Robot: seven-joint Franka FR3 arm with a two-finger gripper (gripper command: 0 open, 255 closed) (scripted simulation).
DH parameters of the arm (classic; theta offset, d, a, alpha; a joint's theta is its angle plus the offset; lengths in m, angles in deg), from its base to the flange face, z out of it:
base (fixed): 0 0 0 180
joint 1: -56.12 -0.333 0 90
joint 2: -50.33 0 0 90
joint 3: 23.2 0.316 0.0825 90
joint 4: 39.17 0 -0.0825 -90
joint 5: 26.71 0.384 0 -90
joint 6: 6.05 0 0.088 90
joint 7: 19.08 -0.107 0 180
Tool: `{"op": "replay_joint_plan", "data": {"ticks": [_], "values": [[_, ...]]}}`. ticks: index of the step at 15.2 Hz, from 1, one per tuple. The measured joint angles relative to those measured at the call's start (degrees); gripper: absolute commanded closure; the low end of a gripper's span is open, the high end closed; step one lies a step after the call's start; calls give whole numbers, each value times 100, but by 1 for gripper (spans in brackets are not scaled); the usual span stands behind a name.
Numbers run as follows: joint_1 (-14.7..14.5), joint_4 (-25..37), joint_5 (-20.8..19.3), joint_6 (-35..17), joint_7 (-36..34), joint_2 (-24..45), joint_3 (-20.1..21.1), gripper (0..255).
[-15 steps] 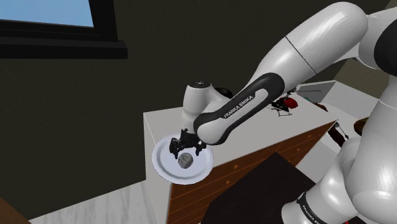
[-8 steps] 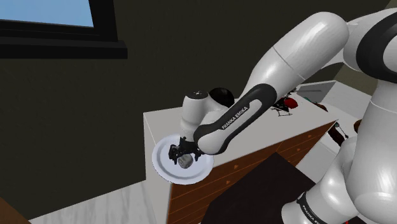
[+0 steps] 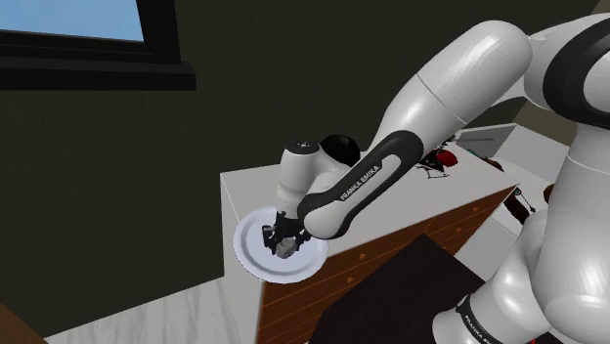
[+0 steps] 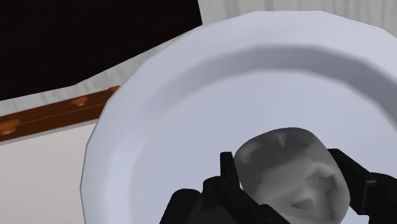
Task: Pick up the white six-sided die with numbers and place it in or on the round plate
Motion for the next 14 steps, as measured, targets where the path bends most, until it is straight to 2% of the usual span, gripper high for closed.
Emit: {"op": "replay_joint_plan", "data": {"ticks": [10,11,12,14], "values": [[3,6,10,35,2,-30,5,255],[-29,-33,75,195,23,-176,124,255],[-59,-11,108,573,24,-410,406,255],[73,11,56,374,-11,-337,229,255]]}}
